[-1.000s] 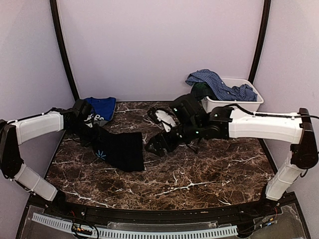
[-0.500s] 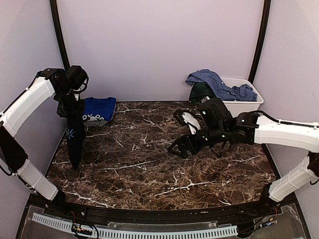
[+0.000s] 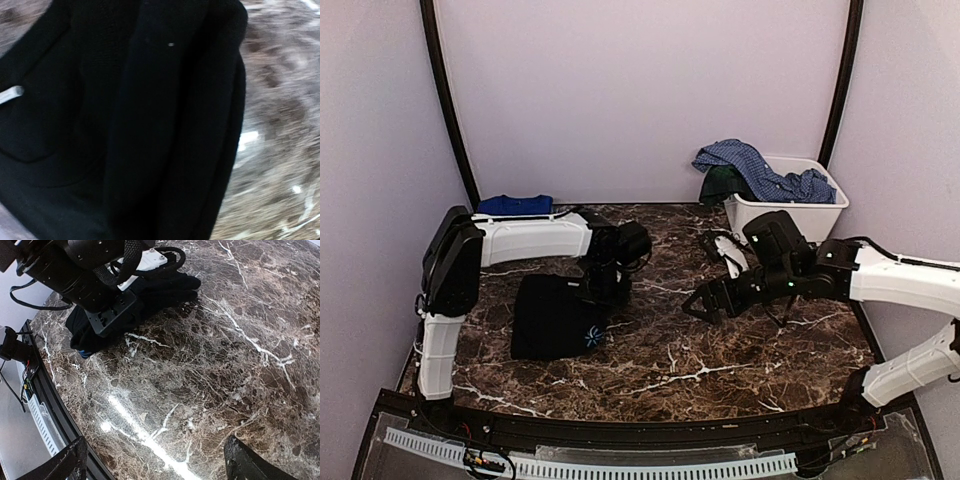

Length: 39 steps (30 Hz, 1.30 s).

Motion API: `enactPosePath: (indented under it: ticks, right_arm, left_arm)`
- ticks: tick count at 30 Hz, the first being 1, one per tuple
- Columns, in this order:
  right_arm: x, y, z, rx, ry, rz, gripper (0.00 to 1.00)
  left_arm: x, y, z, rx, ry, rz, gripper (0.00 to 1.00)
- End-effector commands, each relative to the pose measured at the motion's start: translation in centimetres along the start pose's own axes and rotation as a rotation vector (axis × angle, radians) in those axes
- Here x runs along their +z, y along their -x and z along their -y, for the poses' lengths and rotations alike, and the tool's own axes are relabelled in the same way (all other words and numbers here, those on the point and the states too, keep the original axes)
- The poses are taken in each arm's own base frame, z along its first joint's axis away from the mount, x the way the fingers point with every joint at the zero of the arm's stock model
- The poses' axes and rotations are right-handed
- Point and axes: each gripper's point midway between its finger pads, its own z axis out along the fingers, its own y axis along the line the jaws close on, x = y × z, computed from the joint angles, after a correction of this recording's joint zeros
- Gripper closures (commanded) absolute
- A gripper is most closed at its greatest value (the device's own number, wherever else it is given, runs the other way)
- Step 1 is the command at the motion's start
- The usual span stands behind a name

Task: Fold and stack the mixed laundry pile
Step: Turn over the square-folded T-shirt at the center of the board, then move the square-folded T-shirt to the center of the board.

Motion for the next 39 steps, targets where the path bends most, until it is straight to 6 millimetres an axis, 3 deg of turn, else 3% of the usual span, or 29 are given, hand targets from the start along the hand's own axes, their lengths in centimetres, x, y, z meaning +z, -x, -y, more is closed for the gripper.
enactPosePath:
  ticks: [1, 4, 6, 7, 10, 14, 16, 20, 23, 24, 25, 27, 32, 39]
  right_arm:
    - [-1.1, -0.9, 1.7, 0.077, -0.039, 0.011, 0.09]
    - [-1.9, -1.3, 3.0, 0.113, -0.070, 0.020, 0.08]
    - [-2.4, -1.2, 3.8, 0.127, -0.091, 0.029, 0.08]
    - [-2.6, -1.0, 4.1, 0.128, -0.104, 0.034, 0.08]
    - [-3.1, -0.4, 4.6, 0.130, -0.124, 0.046, 0.08]
    - [-2.2, 0.3, 4.0, 0.132, -0.081, 0.045, 0.10]
    - [-1.1, 0.6, 3.3, 0.139, -0.028, 0.038, 0.13]
    - [2.5, 0.6, 1.4, 0.152, 0.084, -0.017, 0.23]
    - [5.4, 1.1, 1.0, 0.150, 0.086, -0.062, 0.26]
    - [6.2, 1.5, 1.0, 0.151, 0.087, -0.070, 0.27]
    - [7.1, 1.8, 1.1, 0.155, 0.087, -0.077, 0.29]
    - [8.9, 2.3, 1.4, 0.163, 0.080, -0.088, 0.33]
    - [12.8, 3.2, 2.3, 0.166, 0.051, -0.127, 0.43]
    - [16.8, 3.6, 4.2, 0.179, -0.017, -0.161, 0.48]
  left_arm:
    - [-1.5, 2.5, 7.0, -0.071, -0.268, 0.069, 0.92]
    - [-1.3, 2.4, 10.8, -0.043, -0.402, 0.049, 0.78]
    - [-2.4, 2.9, 12.7, -0.018, -0.493, 0.064, 0.54]
    - [-3.6, 3.4, 13.4, -0.004, -0.532, 0.088, 0.48]
    - [-6.8, 3.8, 14.1, 0.055, -0.606, 0.137, 0.30]
    - [-11.6, 4.2, 12.9, 0.086, -0.707, 0.239, 0.24]
    - [-13.0, 4.2, 11.0, 0.052, -0.757, 0.281, 0.24]
    - [-13.5, 3.5, 4.9, -0.079, -0.800, 0.364, 0.25]
    - [-12.1, 1.9, -0.6, -0.207, -0.798, 0.402, 0.25]
    - [-10.5, 0.9, -1.7, -0.233, -0.775, 0.385, 0.25]
    - [-11.1, 0.9, -3.2, -0.266, -0.773, 0.418, 0.25]
    - [-10.0, 0.0, -5.4, -0.318, -0.743, 0.416, 0.25]
    - [-7.6, -1.6, -8.9, -0.413, -0.677, 0.397, 0.25]
    - [-7.2, -2.0, -10.3, -0.443, -0.640, 0.407, 0.25]
